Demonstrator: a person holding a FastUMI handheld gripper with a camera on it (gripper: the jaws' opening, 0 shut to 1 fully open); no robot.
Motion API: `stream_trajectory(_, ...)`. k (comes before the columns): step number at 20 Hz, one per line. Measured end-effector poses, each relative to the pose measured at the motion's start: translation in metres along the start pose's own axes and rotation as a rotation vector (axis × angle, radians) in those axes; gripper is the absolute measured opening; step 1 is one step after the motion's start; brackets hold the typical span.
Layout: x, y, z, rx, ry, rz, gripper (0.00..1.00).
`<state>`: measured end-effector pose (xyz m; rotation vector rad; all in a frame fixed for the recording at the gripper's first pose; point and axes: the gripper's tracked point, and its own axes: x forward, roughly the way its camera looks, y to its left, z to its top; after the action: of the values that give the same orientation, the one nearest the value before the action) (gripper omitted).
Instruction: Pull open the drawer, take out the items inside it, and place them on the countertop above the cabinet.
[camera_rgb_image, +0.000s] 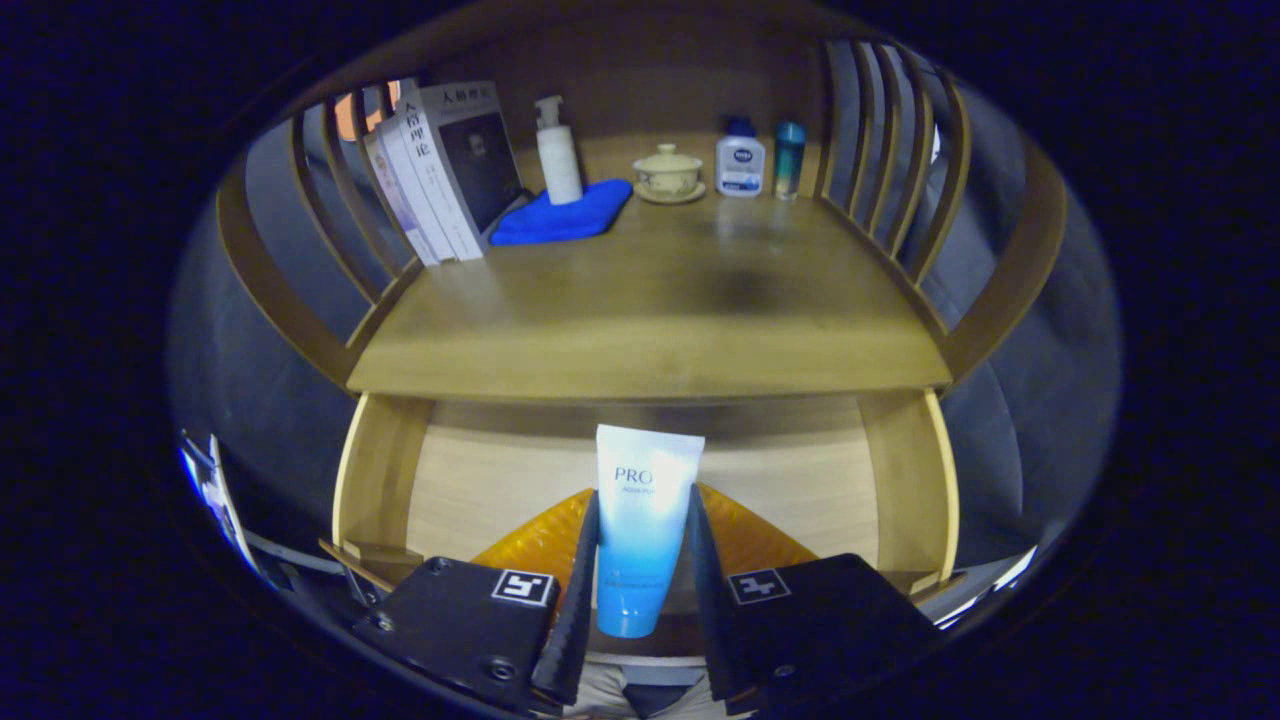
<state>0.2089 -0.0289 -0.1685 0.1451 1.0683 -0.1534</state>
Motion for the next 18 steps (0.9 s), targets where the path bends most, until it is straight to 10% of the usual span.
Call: stream_trajectory(18, 0.016, 0.024, 0.113, -0.028, -0.179, -0.063, 0.50)
